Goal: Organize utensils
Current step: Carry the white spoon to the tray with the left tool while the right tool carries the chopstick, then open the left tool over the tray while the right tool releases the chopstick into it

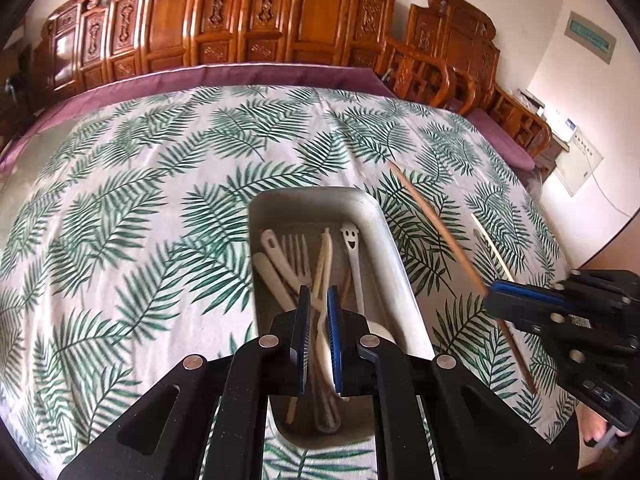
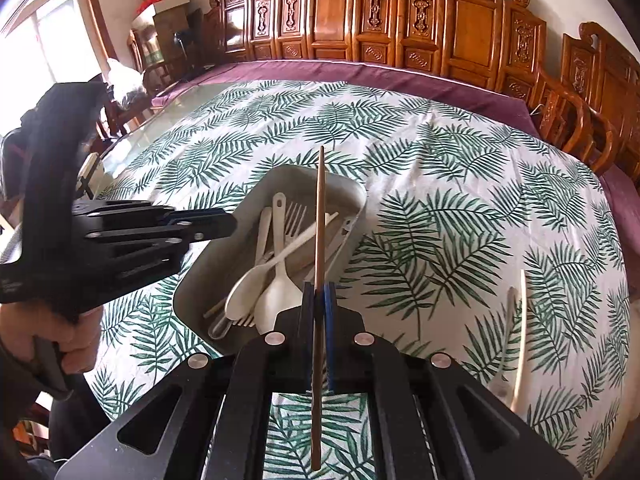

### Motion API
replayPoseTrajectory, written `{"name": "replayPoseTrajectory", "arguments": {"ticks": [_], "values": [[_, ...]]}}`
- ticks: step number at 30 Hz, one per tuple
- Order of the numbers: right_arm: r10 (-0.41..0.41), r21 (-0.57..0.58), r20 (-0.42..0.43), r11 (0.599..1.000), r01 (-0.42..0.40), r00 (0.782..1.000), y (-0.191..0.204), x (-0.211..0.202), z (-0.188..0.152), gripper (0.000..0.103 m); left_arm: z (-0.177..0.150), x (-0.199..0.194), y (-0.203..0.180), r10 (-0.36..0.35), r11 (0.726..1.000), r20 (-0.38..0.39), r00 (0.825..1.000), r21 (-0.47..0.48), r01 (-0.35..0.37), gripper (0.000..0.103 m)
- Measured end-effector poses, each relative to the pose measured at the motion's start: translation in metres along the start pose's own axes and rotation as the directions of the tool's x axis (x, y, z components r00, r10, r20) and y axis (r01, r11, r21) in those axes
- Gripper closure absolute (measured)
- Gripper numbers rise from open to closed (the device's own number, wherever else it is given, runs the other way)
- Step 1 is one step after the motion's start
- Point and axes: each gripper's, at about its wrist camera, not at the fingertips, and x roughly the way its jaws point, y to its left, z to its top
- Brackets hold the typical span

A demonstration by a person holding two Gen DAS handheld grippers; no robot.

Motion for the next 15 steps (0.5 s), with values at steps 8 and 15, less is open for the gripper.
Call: {"name": "replayPoseTrajectory", "arguments": {"ticks": [8,15], "values": [[0.041,0.013,-0.021,0.999,-0.041,0.999,0.016,0.021,0.01,0.097,-0.022,-0.029,0.024,0.036,0.999,0.028,0.999,-0.033,-0.035,0.096],[0.066,0.057,-0.036,0.996,-0.064,0.997,0.024,0.045,0.022,0.097,-0.039,-0.045,0.042,0.071,0.997,0.035,0.997,-0.025,-0.07,0.096]]}}
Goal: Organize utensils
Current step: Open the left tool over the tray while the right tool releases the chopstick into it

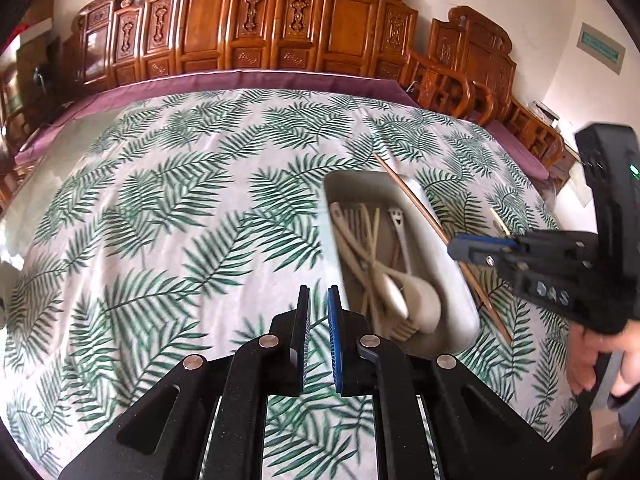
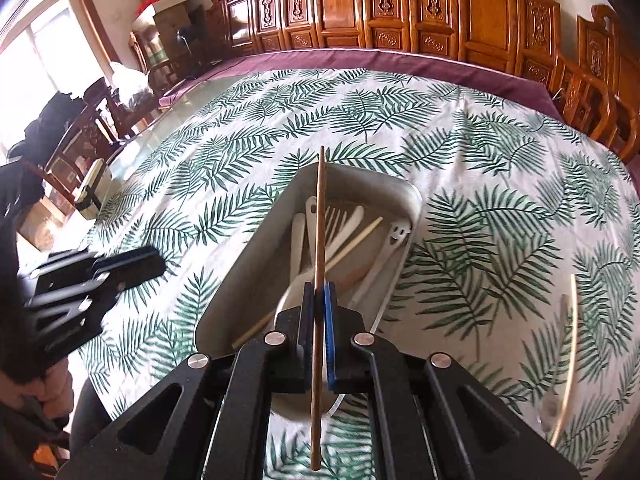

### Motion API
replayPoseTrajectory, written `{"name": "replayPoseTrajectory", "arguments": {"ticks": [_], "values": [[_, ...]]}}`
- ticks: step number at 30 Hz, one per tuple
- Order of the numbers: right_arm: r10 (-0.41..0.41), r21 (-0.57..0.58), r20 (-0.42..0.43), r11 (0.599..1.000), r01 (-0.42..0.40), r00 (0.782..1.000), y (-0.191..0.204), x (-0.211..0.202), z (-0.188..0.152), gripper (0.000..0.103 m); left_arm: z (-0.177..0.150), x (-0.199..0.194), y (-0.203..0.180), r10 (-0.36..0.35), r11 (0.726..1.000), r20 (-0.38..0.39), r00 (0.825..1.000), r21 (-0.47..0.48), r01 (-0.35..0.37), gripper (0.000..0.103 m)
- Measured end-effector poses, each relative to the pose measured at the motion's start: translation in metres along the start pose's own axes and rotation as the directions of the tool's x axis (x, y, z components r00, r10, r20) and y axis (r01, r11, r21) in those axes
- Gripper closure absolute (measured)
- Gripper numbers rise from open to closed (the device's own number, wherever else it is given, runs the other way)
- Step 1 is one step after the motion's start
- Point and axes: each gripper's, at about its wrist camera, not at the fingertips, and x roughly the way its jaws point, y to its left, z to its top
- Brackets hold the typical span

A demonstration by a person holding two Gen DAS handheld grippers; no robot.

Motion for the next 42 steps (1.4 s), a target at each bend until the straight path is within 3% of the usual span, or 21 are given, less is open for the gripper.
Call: {"name": "replayPoseTrajectory", "arguments": {"ticks": [11,12,14,23,37,39,41,42], "values": [[-0.023,0.022,-0.017,0.999,0.024,1.0,-0.003,0.022,0.007,0.095,-0.001,-0.013,0.01,0.017,1.0,0.022,1.0,-0.01,-0.016,0.096],[-0.026,0.026,-0.017,0.999,0.027,1.0,-0.005,0.022,0.007,0.083,0.0,-0.013,0.01,0.017,1.0,0.023,1.0,-0.01,-0.016,0.096],[-0.025,0.026,-0.006,0.999,0.025,1.0,-0.007,0.02,0.007,0.073,0.0,-0.014,0.009,0.014,1.0,0.026,1.0,-0.009,-0.014,0.095],[-0.052,-0.02,0.026,0.998,0.053,0.998,-0.01,-0.003,-0.003,0.073,0.003,-0.014,-0.006,0.001,1.0,0.032,0.999,0.013,-0.002,0.095],[-0.093,0.002,0.115,0.996,0.093,0.989,-0.023,-0.063,-0.018,0.073,0.008,-0.016,-0.038,-0.023,0.998,0.041,0.999,0.052,0.021,0.094],[-0.099,0.004,0.123,0.995,0.099,0.987,-0.026,-0.069,-0.021,0.073,0.008,-0.017,-0.043,-0.026,0.998,0.041,0.999,0.058,0.024,0.09],[-0.109,0.009,0.132,0.994,0.109,0.985,-0.03,-0.076,-0.025,0.073,0.009,-0.018,-0.048,-0.026,0.997,0.048,0.998,0.067,0.023,0.078],[-0.111,0.013,0.134,0.994,0.111,0.985,-0.033,-0.079,-0.027,0.073,0.01,-0.018,-0.051,-0.027,0.997,0.051,0.998,0.072,0.023,0.078]]}}
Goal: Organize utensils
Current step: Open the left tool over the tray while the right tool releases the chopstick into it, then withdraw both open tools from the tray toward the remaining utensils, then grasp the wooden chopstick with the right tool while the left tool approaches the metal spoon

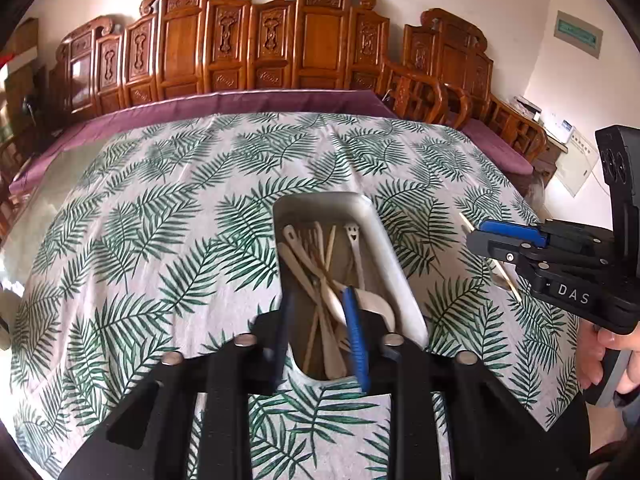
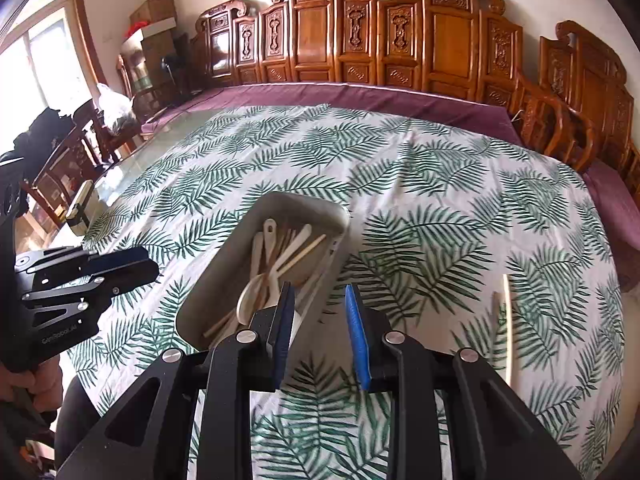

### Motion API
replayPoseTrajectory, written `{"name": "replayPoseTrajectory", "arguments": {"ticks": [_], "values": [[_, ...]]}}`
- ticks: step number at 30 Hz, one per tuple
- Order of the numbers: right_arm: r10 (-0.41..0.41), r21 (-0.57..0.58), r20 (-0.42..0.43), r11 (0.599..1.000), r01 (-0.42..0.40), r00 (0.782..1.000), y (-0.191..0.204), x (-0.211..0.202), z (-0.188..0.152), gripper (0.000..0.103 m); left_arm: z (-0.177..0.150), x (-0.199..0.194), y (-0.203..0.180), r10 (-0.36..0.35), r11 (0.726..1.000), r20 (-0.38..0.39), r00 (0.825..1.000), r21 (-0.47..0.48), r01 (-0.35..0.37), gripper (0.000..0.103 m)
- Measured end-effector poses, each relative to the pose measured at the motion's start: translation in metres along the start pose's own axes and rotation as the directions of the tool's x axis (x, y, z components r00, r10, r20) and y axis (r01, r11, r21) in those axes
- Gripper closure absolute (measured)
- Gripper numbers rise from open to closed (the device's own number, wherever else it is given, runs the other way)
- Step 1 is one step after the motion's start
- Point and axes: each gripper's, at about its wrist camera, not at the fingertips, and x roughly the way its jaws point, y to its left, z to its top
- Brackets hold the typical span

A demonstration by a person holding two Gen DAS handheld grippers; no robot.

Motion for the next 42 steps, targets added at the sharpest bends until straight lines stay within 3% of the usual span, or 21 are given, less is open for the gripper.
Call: {"name": "replayPoseTrajectory", "arguments": {"ticks": [3,5,10,14,21,32,42], "values": [[-0.008,0.014,0.003,1.0,0.008,1.0,-0.009,-0.007,-0.005,0.073,0.002,0.0,-0.007,-0.004,1.0,0.002,1.0,0.007,0.004,0.072],[-0.022,0.016,0.005,1.0,0.022,1.0,-0.016,-0.012,-0.009,0.073,0.004,0.0,-0.012,-0.004,1.0,0.007,1.0,0.012,0.004,0.055],[-0.044,0.03,0.005,0.999,0.044,0.999,-0.032,-0.02,-0.019,0.073,0.007,0.0,-0.026,-0.006,1.0,0.021,1.0,0.023,0.006,0.025],[-0.065,0.046,0.005,0.997,0.065,0.998,-0.047,-0.027,-0.027,0.069,0.01,0.006,-0.037,-0.017,0.999,0.007,1.0,0.027,0.017,0.014],[-0.101,0.077,0.0,0.992,0.101,0.995,-0.074,-0.034,-0.043,0.05,0.014,0.018,-0.057,-0.028,0.998,-0.01,1.0,0.049,0.029,0.014],[-0.152,0.141,-0.051,0.977,0.157,0.987,-0.123,-0.026,-0.072,0.05,0.019,0.043,-0.093,-0.057,0.993,-0.039,0.998,0.097,0.06,0.014],[-0.144,0.157,-0.142,0.974,0.166,0.979,-0.166,0.011,-0.09,0.05,0.023,0.072,-0.118,-0.072,0.989,-0.084,0.994,0.126,0.083,0.014]]}}
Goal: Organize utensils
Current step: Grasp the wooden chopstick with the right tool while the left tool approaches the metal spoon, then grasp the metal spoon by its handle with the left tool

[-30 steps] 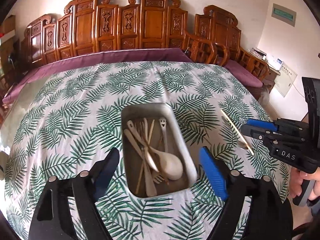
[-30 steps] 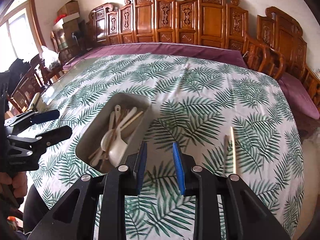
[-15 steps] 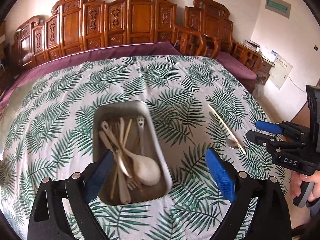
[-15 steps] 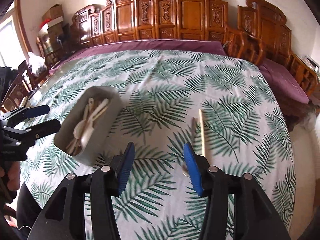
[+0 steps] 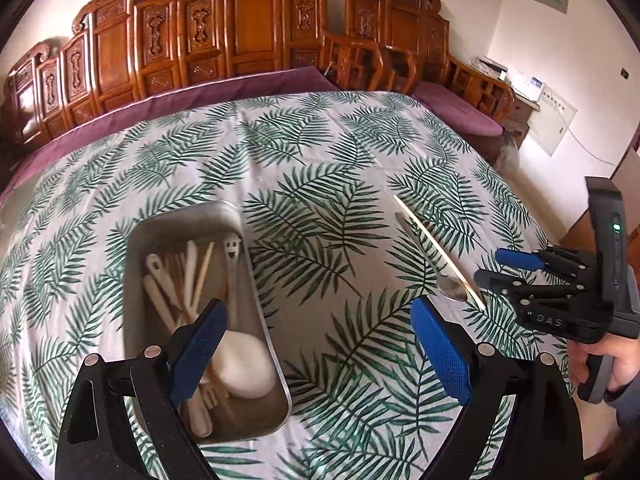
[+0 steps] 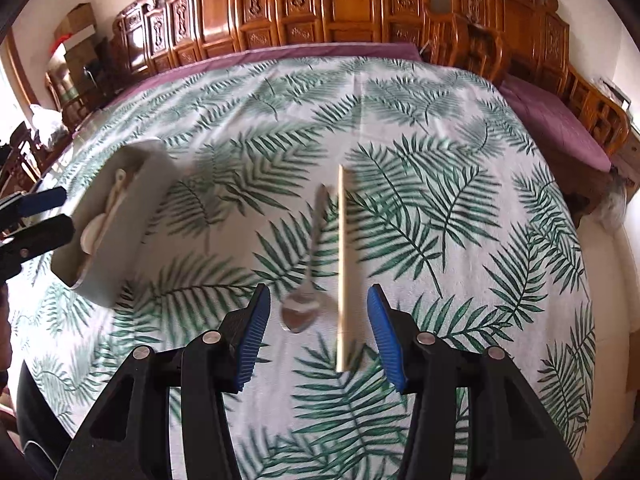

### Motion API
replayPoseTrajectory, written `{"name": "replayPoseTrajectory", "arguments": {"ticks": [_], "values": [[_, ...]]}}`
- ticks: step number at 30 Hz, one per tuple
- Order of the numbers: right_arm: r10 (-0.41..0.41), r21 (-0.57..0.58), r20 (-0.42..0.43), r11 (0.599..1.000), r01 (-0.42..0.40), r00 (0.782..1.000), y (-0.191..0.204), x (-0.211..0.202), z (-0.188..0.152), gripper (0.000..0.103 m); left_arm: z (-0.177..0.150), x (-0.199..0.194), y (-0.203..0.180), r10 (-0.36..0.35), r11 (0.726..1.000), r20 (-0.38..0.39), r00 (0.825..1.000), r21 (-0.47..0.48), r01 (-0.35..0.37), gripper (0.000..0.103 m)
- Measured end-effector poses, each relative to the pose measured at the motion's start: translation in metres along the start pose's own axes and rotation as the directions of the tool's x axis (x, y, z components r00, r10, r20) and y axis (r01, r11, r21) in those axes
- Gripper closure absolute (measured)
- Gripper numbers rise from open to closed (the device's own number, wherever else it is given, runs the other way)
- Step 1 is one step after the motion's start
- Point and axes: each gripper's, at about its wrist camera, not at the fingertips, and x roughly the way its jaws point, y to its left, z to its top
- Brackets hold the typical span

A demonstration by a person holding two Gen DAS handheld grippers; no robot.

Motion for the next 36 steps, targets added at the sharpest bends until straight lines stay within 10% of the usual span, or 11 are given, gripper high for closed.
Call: {"name": "replayPoseTrajectory", "arguments": {"ticks": [18,36], "values": [[-0.03,-0.099,-0.108,0.995,0.019,0.994,-0.008,0.059,0.023,0.097,-0.003,0.036,-0.035,-0.025,0.998,-0.08,0.996,0.06,0.03,0.014],[0.007,0.038,-0.089,0.999,-0.003,0.996,-0.053,0.016,-0.024,0.097,0.013,0.091,-0.088,-0.066,0.99,-0.165,0.984,0.11,0.085,0.014]]}}
